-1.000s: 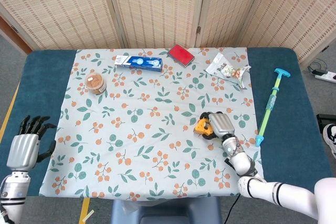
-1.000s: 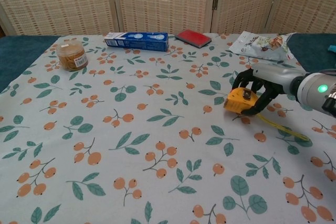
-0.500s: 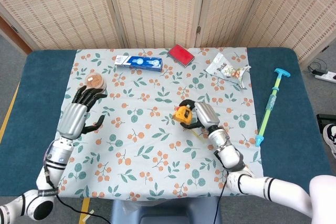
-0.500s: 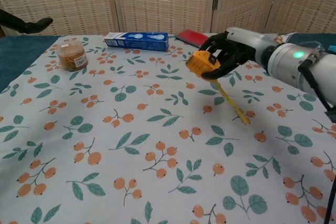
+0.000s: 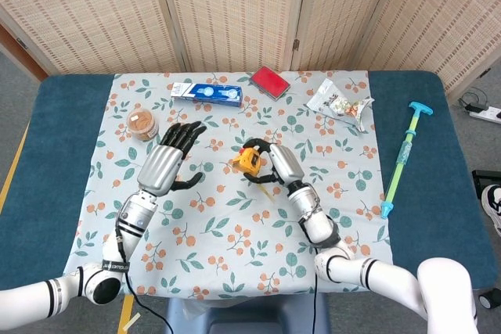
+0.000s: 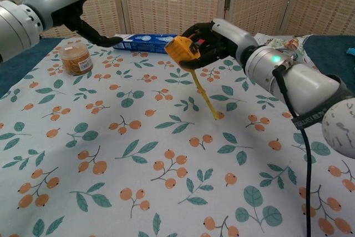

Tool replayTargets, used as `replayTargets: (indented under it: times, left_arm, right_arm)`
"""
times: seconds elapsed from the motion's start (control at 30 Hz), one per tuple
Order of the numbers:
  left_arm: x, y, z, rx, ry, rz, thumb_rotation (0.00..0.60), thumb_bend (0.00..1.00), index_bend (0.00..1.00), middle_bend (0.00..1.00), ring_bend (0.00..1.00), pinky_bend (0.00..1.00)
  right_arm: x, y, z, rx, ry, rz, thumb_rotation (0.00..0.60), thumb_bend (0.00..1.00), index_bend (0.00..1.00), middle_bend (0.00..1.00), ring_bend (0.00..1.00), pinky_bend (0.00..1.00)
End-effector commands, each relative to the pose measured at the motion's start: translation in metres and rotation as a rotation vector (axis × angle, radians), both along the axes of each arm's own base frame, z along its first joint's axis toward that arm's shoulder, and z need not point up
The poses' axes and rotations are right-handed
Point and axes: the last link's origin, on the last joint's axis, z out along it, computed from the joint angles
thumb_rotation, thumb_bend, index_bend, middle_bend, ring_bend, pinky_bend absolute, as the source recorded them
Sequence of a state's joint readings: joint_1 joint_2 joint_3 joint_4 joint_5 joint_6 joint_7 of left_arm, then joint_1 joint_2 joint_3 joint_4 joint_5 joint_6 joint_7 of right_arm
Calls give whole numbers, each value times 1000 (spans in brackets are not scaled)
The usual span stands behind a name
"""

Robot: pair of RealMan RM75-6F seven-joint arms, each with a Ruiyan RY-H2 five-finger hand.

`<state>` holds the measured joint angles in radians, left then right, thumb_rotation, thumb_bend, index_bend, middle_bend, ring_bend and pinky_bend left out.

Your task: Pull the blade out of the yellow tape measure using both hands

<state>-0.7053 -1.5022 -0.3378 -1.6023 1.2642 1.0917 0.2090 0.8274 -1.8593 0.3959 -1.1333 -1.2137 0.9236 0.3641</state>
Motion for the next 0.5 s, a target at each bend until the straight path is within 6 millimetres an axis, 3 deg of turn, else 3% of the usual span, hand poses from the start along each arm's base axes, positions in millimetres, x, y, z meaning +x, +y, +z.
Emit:
replayTargets:
  times: [0.03, 0.5]
  left_arm:
    - [4, 1, -7, -5, 14, -7, 600, 357, 0, 61, 69, 0]
    - [28, -1, -24, -28, 11, -52, 600, 356, 0, 61, 68, 0]
  right_arm:
    - [7, 1, -11, 7, -43, 30, 600, 407, 548, 460, 437, 277]
    - [18, 2, -30, 5, -92, 86, 600, 407, 548, 457, 432, 277]
